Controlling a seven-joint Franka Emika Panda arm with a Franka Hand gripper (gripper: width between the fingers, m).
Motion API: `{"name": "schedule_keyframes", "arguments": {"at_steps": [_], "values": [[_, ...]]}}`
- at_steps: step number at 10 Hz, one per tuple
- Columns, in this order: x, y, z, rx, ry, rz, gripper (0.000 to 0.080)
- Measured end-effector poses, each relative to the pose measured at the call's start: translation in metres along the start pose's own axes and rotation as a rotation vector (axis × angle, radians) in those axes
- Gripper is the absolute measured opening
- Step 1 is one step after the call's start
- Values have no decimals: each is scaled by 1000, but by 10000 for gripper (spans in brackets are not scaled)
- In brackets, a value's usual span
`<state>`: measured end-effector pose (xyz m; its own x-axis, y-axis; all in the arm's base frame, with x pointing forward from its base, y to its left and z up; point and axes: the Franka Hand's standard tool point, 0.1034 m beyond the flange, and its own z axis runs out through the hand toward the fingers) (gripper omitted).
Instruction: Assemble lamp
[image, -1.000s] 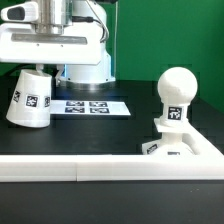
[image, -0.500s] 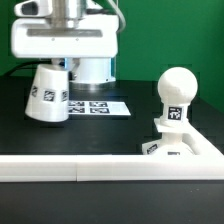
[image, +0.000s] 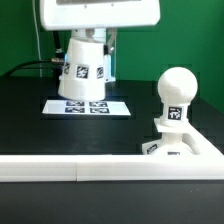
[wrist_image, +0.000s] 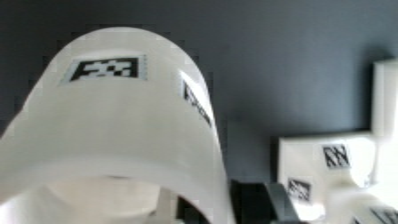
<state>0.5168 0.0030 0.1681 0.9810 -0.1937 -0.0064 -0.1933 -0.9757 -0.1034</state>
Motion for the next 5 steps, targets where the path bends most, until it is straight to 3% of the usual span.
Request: {"name": "schedule_keyframes", "arguments": {"at_steps": [2,5], "values": [[33,-6,-6,-6,-65,32,44],[35,-6,-3,-8,-61,29,44]]}}
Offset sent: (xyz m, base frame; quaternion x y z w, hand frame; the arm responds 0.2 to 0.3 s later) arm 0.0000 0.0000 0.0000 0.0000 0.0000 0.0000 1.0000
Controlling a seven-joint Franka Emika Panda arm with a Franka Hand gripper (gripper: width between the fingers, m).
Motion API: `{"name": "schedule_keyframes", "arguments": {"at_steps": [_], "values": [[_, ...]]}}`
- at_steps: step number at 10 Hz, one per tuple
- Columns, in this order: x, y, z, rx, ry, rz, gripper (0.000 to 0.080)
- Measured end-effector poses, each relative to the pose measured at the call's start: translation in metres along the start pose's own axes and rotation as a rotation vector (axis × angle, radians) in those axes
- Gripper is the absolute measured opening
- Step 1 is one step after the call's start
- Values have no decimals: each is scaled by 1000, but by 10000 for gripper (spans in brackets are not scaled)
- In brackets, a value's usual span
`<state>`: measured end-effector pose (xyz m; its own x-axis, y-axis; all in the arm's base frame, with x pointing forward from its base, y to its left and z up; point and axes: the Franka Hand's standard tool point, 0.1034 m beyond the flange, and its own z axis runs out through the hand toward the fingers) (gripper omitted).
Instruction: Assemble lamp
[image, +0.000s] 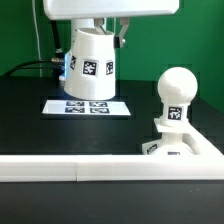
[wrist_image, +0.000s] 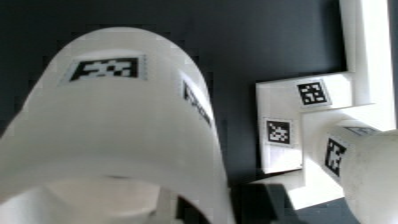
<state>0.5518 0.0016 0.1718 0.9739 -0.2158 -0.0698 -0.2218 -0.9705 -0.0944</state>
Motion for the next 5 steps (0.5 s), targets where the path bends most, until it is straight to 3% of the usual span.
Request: {"name": "schedule_keyframes", "arguments": {"at_steps": [1,2,4,5], "values": [[0,-1,0,0,-1,-2,44],[-4,-11,-4,19,-3,36,44],[9,-46,-37,40,-15,83,44],[18,-56,-48,45,-7,92,44]]}}
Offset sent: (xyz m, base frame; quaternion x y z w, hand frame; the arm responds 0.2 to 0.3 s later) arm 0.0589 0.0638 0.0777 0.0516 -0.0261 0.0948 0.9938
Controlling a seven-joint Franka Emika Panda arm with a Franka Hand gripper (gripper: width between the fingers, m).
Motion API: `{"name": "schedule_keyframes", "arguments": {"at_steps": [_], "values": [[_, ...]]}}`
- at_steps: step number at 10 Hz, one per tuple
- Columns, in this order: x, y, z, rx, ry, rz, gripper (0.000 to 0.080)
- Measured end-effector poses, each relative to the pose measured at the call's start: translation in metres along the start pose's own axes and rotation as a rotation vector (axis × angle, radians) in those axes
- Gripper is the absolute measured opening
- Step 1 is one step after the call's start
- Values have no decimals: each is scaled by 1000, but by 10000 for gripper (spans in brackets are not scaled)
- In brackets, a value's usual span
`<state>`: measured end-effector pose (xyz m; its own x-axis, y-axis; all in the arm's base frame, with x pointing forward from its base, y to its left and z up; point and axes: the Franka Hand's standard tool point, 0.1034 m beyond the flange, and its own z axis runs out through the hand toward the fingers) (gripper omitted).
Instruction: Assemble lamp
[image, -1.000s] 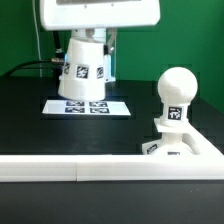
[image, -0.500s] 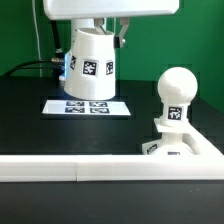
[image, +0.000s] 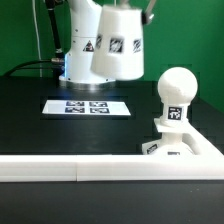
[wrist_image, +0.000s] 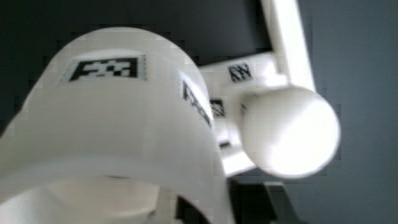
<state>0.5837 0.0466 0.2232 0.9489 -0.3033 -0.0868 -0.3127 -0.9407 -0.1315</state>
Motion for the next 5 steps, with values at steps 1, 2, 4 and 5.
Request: {"name": "schedule_keyframes", "arguments": {"at_steps": [1,2,4,5], "values": [[3,-12,-12,4,-4,25,44],[7,-23,-22,11,8,38,44],[14,-43,-24,17,25,50,44],[16,-52,-20,16,25,55,44]]}}
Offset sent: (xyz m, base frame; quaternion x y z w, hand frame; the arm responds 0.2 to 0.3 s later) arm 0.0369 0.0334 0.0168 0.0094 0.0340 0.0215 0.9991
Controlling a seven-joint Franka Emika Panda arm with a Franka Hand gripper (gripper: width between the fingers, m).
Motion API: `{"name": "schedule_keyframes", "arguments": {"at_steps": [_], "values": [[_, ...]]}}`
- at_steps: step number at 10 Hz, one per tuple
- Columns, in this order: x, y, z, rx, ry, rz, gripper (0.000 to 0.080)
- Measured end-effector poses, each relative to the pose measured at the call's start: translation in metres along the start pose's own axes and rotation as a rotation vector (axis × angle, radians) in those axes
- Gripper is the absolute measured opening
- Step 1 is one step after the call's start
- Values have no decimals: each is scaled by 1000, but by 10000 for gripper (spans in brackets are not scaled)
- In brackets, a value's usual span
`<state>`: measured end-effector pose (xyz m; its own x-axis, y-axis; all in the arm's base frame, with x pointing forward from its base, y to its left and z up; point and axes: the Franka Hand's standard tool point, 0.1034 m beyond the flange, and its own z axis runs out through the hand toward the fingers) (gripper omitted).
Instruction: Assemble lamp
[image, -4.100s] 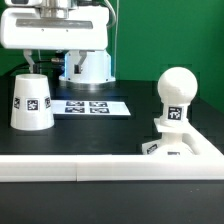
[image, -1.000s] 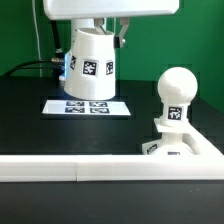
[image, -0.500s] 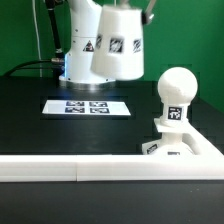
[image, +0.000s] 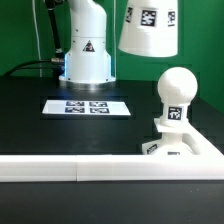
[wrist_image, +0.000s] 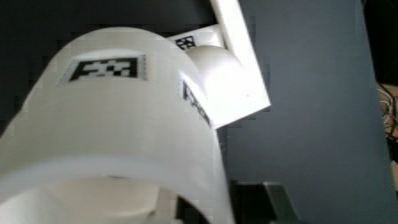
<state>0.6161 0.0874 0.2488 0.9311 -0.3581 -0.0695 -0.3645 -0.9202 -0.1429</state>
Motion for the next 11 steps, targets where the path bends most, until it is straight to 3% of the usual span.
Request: {"name": "schedule_keyframes", "arguments": {"at_steps": [3,5,11], "values": [[-5,-27,20,-11,-10,16,44],[-9,-37,40,-21,-15,3,44],[-13,-28,90,-32,20,-35,44]]}}
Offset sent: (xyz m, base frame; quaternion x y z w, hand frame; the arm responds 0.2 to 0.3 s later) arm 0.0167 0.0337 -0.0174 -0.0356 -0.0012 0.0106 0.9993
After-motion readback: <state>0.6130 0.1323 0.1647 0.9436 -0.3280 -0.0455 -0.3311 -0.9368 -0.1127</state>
